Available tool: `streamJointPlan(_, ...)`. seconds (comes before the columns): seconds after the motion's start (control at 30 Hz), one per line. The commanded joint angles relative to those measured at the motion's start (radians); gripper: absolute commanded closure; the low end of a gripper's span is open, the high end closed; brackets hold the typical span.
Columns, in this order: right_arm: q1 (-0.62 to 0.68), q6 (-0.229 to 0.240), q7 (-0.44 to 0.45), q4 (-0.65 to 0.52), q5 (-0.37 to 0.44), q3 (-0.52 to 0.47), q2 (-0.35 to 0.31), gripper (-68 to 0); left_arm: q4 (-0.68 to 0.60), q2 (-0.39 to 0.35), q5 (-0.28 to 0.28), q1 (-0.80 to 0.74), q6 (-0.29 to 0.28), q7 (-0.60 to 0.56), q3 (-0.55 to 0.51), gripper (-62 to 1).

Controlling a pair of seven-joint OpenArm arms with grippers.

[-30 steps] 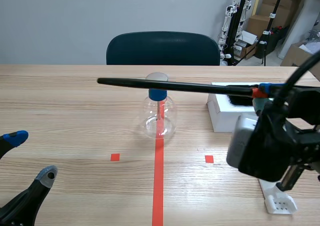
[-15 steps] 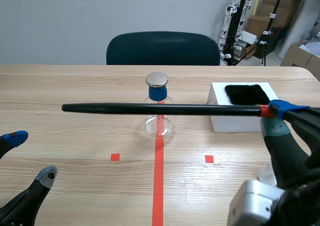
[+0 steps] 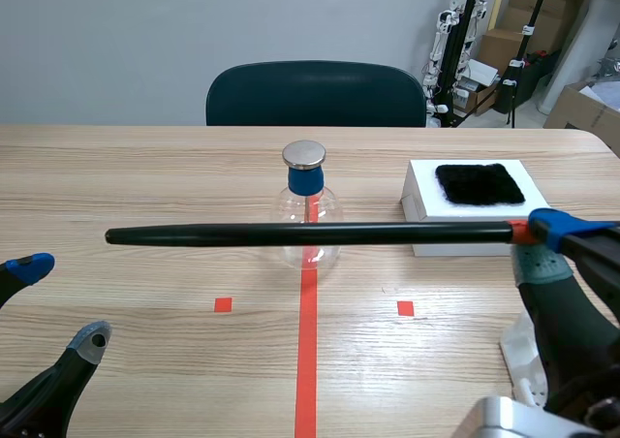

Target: Do the electroscope experiment. pick up the black charging rod

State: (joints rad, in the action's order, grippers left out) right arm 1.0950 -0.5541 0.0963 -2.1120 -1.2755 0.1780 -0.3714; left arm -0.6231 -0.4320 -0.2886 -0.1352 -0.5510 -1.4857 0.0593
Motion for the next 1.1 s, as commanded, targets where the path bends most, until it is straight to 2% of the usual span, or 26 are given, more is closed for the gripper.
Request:
streamJointPlan(0.0, -0.01, -0.015, -0.003, -0.01, 0.003, -0.01, 0.0, -0.2, -0.011, -0.001, 0.007, 0.005, 0.002, -0.014, -0.003, -62.3)
streamJointPlan(1.07, -0.011, -0.014, -0.02, -0.01, -0.004, -0.009, 0.0, -0.2, -0.011, -0.001, 0.007, 0.005, 0.002, -0.014, -0.003, -62.3)
